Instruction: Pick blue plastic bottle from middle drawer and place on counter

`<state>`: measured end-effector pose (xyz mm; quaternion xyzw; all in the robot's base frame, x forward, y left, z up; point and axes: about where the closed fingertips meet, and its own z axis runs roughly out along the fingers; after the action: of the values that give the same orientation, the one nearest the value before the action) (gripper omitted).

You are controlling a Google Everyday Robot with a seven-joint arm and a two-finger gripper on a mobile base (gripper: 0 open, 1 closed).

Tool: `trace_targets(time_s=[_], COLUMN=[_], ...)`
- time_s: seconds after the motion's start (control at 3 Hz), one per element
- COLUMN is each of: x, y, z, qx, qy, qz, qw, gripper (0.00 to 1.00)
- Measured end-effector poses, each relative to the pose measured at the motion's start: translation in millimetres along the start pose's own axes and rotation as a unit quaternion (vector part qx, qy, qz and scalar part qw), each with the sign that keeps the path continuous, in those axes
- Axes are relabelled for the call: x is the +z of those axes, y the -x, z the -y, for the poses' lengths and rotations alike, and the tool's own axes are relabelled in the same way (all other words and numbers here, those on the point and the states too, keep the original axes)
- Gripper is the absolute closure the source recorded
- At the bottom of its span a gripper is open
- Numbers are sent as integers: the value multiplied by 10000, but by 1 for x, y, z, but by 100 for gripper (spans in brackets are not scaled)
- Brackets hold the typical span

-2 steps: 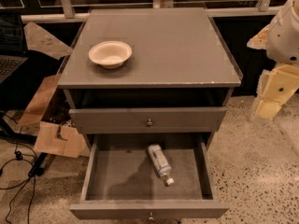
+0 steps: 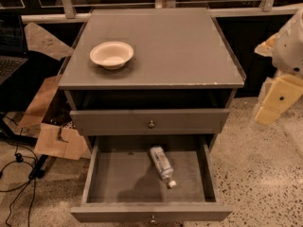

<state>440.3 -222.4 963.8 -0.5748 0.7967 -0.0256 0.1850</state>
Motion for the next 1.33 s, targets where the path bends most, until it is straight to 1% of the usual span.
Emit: trace_targets(time_s=[0.33, 0.67, 1.0, 1.33], x=[47, 75, 93, 94], y=[-18, -24, -32, -31], z=[-3, -6, -10, -10], qx=[1273, 2227, 3046, 3316], qy=[-230, -315, -385, -382], qz=[330, 412, 406, 422], qw=[9910, 9735, 9508, 9417], gripper=[0, 0, 0, 0])
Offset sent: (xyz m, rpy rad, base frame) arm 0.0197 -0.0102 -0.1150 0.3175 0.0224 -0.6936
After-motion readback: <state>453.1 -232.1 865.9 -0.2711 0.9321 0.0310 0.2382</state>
